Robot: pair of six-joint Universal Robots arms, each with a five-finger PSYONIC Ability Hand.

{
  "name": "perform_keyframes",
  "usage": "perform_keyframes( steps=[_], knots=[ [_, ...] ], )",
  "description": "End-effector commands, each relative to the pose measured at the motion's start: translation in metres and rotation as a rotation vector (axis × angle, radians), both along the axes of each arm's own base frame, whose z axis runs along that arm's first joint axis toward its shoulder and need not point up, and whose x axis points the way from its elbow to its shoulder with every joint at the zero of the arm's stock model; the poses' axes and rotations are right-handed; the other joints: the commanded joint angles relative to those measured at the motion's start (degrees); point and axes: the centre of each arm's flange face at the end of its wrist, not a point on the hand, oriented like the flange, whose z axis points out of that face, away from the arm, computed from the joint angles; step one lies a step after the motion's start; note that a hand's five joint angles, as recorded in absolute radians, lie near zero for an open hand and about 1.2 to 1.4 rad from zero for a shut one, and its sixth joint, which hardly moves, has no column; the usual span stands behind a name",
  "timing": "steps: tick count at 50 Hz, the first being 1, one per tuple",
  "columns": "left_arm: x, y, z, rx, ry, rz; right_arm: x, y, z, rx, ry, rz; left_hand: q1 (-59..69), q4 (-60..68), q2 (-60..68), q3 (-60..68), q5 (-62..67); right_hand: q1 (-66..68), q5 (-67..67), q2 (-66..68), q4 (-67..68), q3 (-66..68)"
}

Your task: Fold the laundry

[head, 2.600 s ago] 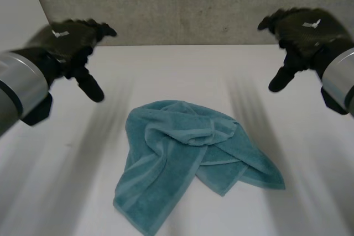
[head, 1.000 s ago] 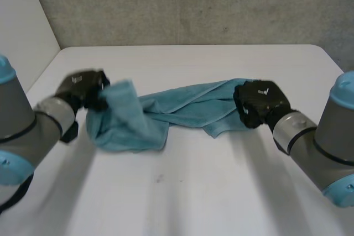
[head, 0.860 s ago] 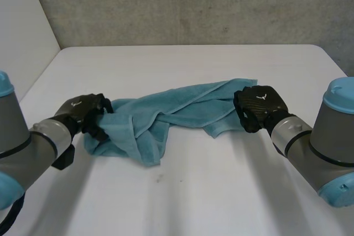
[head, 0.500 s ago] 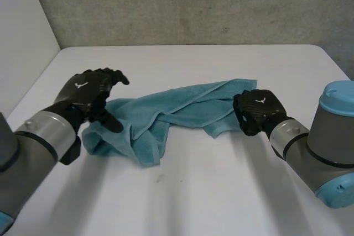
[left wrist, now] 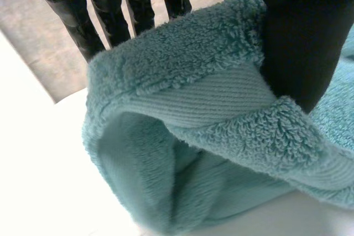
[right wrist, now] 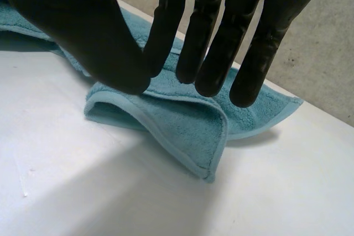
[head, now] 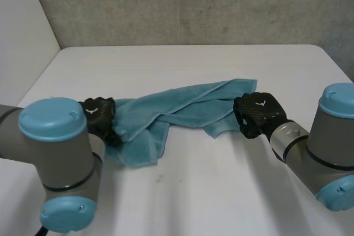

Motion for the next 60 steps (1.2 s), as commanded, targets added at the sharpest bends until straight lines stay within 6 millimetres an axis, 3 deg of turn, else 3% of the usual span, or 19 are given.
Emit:
perform_keyframes(
  steps=[1,7,8,9,10,12,13,16,18,19,23,26,30,35,40,48,54,58,60],
  knots=[
    [0.025,-0.009,0.003,-0.005,-0.095,0.049,0.002,-0.005,0.008,-0.028,-0.003,-0.001,7.91,8.54,8.60,8.78,8.70,8.51,-1.31,0.10,0.04,0.03],
    [0.041,-0.014,-0.003,0.015,-0.173,0.072,0.007,-0.012,0.020,-0.064,-0.023,0.001,16.66,17.29,17.34,17.52,17.44,4.65,-5.17,-3.76,-3.83,-3.84],
    [0.043,-0.014,-0.004,0.019,-0.192,0.074,0.007,-0.012,0.020,-0.064,-0.023,0.001,33.14,33.77,33.83,34.01,33.93,4.64,-5.18,-3.77,-3.84,-3.84],
    [0.043,-0.014,-0.004,0.019,-0.193,0.074,0.008,-0.013,0.023,-0.072,-0.029,0.002,33.31,33.94,34.00,34.18,34.10,3.14,-6.68,-5.27,-5.33,-5.34],
    [0.043,-0.014,-0.004,0.018,-0.199,0.071,0.008,-0.015,0.025,-0.080,-0.030,-0.003,47.78,48.40,48.46,48.64,48.56,-0.37,-10.19,-8.78,-8.85,-8.86],
    [0.043,-0.014,-0.003,0.016,-0.198,0.068,0.008,-0.016,0.027,-0.085,-0.030,-0.010,47.92,48.55,48.61,48.79,48.71,-3.60,-13.42,-12.01,-12.08,-12.09],
    [0.043,-0.014,-0.003,0.016,-0.198,0.068,0.008,-0.021,0.033,-0.105,-0.032,-0.039,47.92,48.55,48.61,48.79,48.71,-18.92,-28.74,-27.33,-27.40,-27.41],
    [0.037,-0.011,0.030,-0.079,-0.154,0.020,0.009,-0.022,0.035,-0.113,-0.033,-0.046,47.92,48.55,48.61,48.79,48.71,-23.11,-32.93,-31.52,-31.59,-31.60],
    [0.035,-0.009,0.039,-0.106,-0.143,0.007,0.014,-0.023,0.035,-0.109,-0.039,-0.061,47.92,48.55,48.61,48.79,48.71,-37.68,-47.50,-46.09,-46.16,-46.17],
    [0.031,-0.002,0.074,-0.209,-0.114,-0.054,0.019,-0.021,0.035,-0.088,-0.050,-0.056,47.92,48.55,48.61,48.79,48.71,-42.04,-51.86,-50.44,-50.51,-50.52],
    [0.026,0.009,0.124,-0.363,-0.088,-0.109,0.032,-0.014,0.027,0.044,-0.106,-0.040,47.92,48.55,48.61,48.79,48.71,-42.04,-51.86,-50.44,-50.51,-50.52],
    [0.025,0.020,0.151,-0.429,-0.077,-0.137,0.037,-0.010,0.019,0.148,-0.147,-0.050,47.92,48.55,48.61,48.79,48.71,-42.04,-51.86,-50.44,-50.51,-50.52],
    [0.021,0.030,0.171,-0.438,-0.070,-0.165,0.046,0.001,0.012,0.250,-0.197,-0.015,47.92,48.55,48.61,48.79,48.71,-42.04,-51.86,-50.44,-50.51,-50.52],
    [0.016,0.041,0.179,-0.416,-0.069,-0.200,0.051,0.006,0.010,0.287,-0.238,0.022,47.92,48.55,48.61,48.79,48.71,-42.04,-51.86,-50.44,-50.51,-50.52],
    [0.011,0.049,0.181,-0.411,-0.065,-0.228,0.057,0.000,0.011,0.258,-0.288,0.024,47.92,48.55,48.61,48.79,48.71,-42.04,-51.86,-50.44,-50.51,-50.52],
    [0.011,0.062,0.190,-0.440,-0.043,-0.248,0.078,-0.016,-0.012,0.195,-0.318,0.024,47.92,48.55,48.61,48.79,48.71,-42.04,-51.86,-50.44,-50.51,-50.52],
    [0.013,0.063,0.192,-0.444,-0.040,-0.244,0.084,-0.034,-0.030,0.175,-0.304,-0.028,47.92,48.55,48.61,48.79,48.71,-21.64,-31.46,-30.04,-30.11,-30.12],
    [0.013,0.063,0.189,-0.437,-0.045,-0.244,0.085,-0.042,-0.027,0.143,-0.300,-0.041,47.92,48.55,48.61,48.79,48.71,27.84,18.02,19.43,19.36,19.35],
    [0.014,0.062,0.188,-0.433,-0.048,-0.238,0.081,-0.046,-0.020,0.118,-0.306,-0.052,47.92,48.55,48.61,48.79,48.71,27.96,18.14,19.56,19.49,19.48]
  ],
)
